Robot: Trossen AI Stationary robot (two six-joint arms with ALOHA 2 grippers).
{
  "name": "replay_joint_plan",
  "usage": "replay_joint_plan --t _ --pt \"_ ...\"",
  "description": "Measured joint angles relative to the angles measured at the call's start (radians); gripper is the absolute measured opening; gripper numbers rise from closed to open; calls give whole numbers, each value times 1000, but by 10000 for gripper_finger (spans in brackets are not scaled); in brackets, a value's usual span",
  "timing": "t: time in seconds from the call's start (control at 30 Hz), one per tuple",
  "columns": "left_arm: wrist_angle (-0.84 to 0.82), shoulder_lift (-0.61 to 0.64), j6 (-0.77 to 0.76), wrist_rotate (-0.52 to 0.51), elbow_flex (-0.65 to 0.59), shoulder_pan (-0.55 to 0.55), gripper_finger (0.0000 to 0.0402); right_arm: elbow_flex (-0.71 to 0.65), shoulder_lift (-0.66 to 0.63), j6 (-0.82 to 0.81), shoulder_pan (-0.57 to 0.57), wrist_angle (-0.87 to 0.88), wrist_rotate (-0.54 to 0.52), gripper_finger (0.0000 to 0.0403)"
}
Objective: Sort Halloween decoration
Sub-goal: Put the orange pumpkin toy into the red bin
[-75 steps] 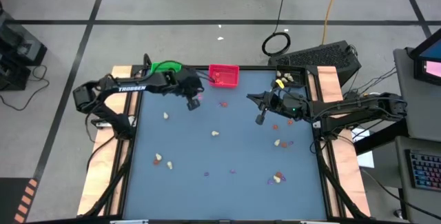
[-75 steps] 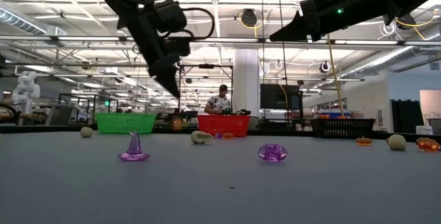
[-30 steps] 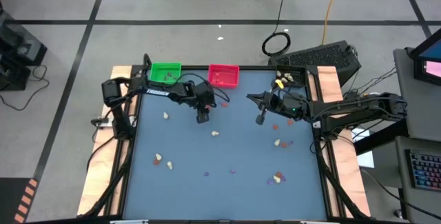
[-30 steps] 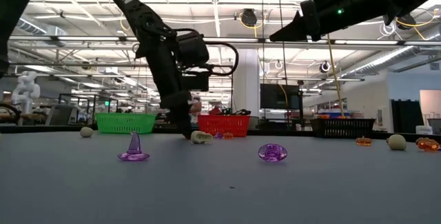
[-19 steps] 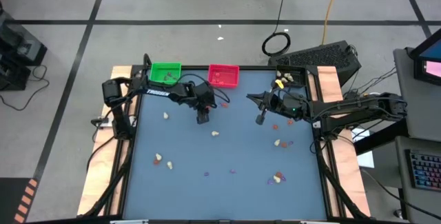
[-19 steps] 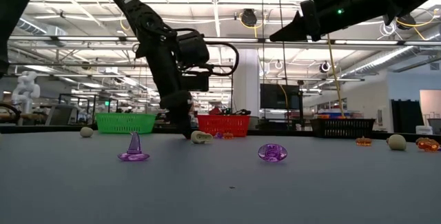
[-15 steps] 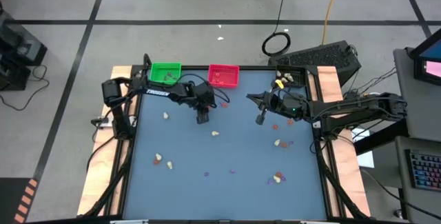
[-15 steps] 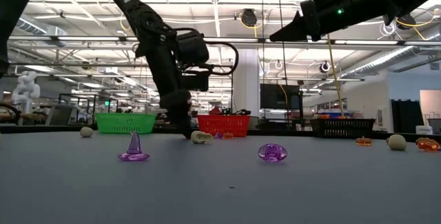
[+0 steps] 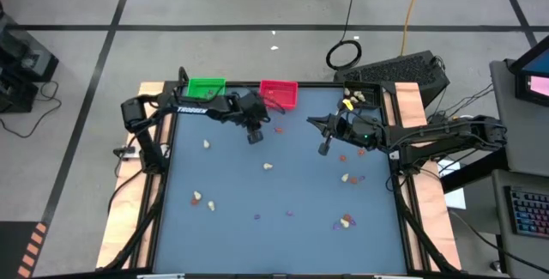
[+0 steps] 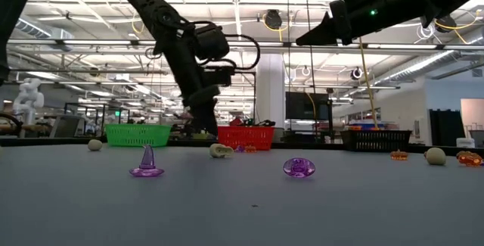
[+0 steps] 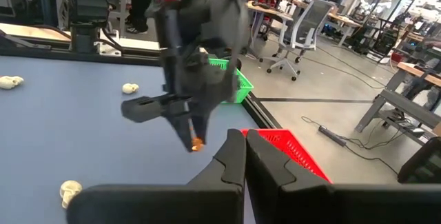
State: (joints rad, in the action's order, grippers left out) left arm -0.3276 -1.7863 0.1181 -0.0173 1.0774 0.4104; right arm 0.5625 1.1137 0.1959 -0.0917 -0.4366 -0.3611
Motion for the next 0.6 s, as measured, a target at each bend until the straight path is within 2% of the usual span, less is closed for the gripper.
replay_joint_plan --t 0.27,0.6 --pt "5 -4 15 17 138 73 84 0 0 0 0 4 0 0" --pt "-29 -151 55 81 326 162 84 0 0 0 0 1 -1 0"
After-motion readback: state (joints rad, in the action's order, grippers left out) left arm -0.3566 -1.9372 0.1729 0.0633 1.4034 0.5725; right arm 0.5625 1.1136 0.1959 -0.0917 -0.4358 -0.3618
